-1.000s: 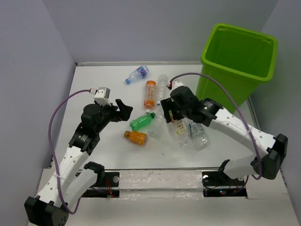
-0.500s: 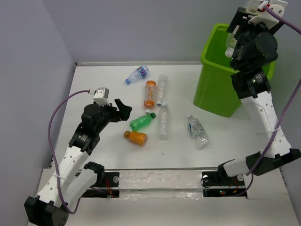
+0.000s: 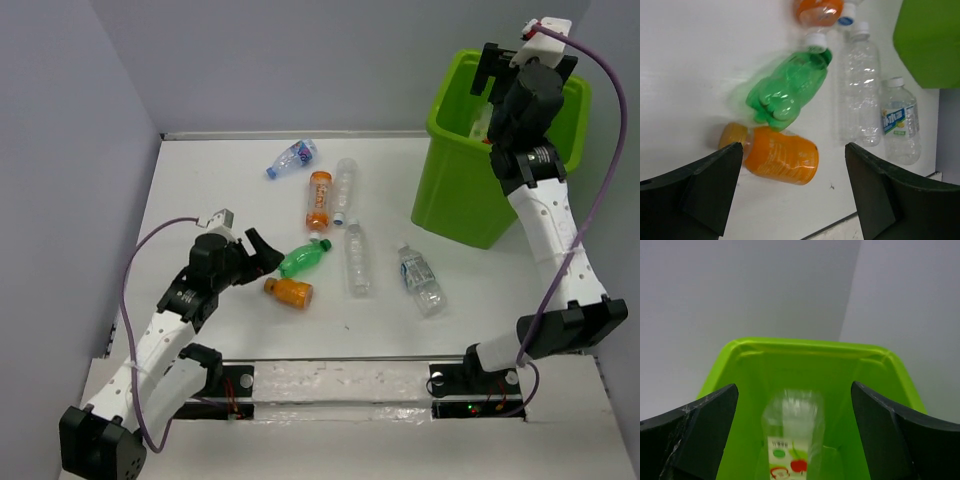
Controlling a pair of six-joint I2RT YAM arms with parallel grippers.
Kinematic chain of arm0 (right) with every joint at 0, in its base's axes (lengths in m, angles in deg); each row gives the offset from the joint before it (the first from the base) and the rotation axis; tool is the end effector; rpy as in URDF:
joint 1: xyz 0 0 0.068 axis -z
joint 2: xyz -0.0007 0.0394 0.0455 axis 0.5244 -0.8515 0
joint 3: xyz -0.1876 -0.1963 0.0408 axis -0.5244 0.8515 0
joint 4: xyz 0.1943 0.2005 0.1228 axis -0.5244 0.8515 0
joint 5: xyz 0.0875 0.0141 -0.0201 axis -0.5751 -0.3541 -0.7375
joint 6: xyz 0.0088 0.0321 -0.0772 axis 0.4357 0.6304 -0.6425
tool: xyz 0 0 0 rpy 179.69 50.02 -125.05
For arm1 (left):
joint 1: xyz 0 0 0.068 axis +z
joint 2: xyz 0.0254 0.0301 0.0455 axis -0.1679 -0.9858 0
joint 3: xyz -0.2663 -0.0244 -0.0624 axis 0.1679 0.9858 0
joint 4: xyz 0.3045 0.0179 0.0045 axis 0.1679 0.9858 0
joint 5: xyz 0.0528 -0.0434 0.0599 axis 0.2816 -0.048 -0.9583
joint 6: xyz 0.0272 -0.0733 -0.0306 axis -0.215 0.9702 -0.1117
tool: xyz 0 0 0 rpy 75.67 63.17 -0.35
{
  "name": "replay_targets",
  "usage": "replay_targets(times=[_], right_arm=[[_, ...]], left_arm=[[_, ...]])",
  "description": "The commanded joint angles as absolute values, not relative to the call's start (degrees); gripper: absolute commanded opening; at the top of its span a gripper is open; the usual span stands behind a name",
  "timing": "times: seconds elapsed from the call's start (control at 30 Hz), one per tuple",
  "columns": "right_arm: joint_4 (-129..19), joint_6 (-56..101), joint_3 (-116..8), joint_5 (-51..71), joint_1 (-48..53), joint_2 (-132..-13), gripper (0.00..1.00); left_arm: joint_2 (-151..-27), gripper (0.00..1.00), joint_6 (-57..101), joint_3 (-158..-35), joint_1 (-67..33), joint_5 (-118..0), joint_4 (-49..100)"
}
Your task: Put the plastic bottles in the bin
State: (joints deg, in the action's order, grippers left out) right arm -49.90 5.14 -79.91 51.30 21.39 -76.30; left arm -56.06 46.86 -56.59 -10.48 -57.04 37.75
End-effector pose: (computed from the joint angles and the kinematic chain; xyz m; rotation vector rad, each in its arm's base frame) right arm 0.3937 0.0301 0.5439 0.2389 1.4022 -0.4021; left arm 0.2379 -0.1008 0.2487 -0.1591 2.0079 -0.8100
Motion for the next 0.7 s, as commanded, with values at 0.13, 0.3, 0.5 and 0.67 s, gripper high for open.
replay_targets(times=[0.13,0.3,0.5,0.67], right_arm=[[-34.8,24.8,-71.6,23.3,16.8,-57.6,1.0],[-34.9,29.6,-54.2,20.5,1.1,-51.1,0.98],[-36.4,32.3,-41.7,27.8,-13.9,-54.0,0.99],[-39.3,34.6,-35.4,28.2,-15.8,-57.6,1.0]], left_arm=[[-55.8,0.93,59.8,-47.8,-11.3,-59.2,41.2],[-56.5,0.95,62.6,-49.1,-14.5,-64.8,46.2],[-59.5,0.99,67.5,-48.6,-17.4,-68.3,44.1],[-63.1,0.99,70.9,-49.8,-21.1,-70.6,42.3]])
